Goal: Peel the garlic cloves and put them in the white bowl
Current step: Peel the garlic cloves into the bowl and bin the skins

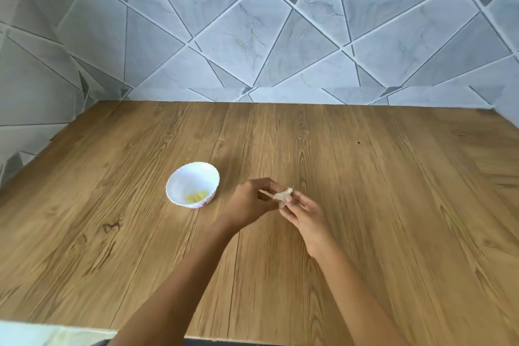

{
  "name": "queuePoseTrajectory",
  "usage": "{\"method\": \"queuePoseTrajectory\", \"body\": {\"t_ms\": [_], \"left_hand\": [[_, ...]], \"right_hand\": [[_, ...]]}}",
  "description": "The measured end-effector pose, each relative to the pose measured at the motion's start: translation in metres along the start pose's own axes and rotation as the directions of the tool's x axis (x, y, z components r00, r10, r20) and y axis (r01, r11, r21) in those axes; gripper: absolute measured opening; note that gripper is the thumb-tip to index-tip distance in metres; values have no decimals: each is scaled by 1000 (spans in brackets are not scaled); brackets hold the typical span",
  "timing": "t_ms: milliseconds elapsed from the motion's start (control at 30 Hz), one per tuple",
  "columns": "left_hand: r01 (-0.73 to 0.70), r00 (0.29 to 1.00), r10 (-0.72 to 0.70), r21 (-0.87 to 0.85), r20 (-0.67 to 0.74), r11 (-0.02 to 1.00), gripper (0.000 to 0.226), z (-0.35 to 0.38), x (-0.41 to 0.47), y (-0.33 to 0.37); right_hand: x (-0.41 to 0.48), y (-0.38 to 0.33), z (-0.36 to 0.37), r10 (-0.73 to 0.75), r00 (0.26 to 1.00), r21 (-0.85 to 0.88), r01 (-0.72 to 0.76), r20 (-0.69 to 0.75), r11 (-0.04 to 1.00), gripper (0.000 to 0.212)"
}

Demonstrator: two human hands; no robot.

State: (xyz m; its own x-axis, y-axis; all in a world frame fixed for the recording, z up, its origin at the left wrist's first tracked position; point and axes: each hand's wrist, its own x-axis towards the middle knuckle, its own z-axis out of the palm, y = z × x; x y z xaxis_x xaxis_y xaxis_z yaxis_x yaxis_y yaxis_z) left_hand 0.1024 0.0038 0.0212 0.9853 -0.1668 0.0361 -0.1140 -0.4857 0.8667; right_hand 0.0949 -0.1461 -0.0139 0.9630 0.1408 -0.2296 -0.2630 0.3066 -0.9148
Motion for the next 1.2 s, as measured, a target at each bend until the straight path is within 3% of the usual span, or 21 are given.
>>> {"method": "queuePoseTrajectory", "body": {"t_ms": [67, 333, 500, 567, 633, 733, 967, 1100, 1200], "left_hand": [[63, 998, -63, -107, -1, 992, 17, -7, -3, 3], [91, 995, -96, -162, -22, 983, 14, -10, -1, 1], [152, 977, -177, -192, -122, 969, 11, -11, -4, -7], [185, 957, -231, -239, -178, 953, 10, -17, -10, -11], [227, 943, -273, -236, -188, 945, 11, -23, -20, -14], [271, 941, -299, -178, -158, 946, 10, -27, -36, -17], [344, 881, -420, -315, -216, 884, 15, -38, -73, -26], [344, 889, -412, -304, -198, 888, 9, -43, -93, -24], [355, 902, -408, -297, -143, 886, 10, -46, -108, -25]], "right_hand": [[2, 0, -1, -19, 999, -17, 20, 31, 1000, 45], [3, 6, 2, -172, 985, -246, 168, 5, 954, 29], [9, 4, 7, -151, 987, -271, 131, -56, 954, 23], [17, 4, 5, -247, 967, -456, 191, -66, 869, 15], [24, 5, 5, -321, 947, -634, 260, 20, 729, 10], [36, 12, 6, -389, 917, -781, 308, 90, 544, 15], [37, 23, 11, -429, 892, -872, 318, 142, 373, 50], [-10, 28, 21, -644, 755, -902, 355, 121, 247, 34], [-44, 46, 32, -668, 712, -887, 430, 217, 170, 30]]}}
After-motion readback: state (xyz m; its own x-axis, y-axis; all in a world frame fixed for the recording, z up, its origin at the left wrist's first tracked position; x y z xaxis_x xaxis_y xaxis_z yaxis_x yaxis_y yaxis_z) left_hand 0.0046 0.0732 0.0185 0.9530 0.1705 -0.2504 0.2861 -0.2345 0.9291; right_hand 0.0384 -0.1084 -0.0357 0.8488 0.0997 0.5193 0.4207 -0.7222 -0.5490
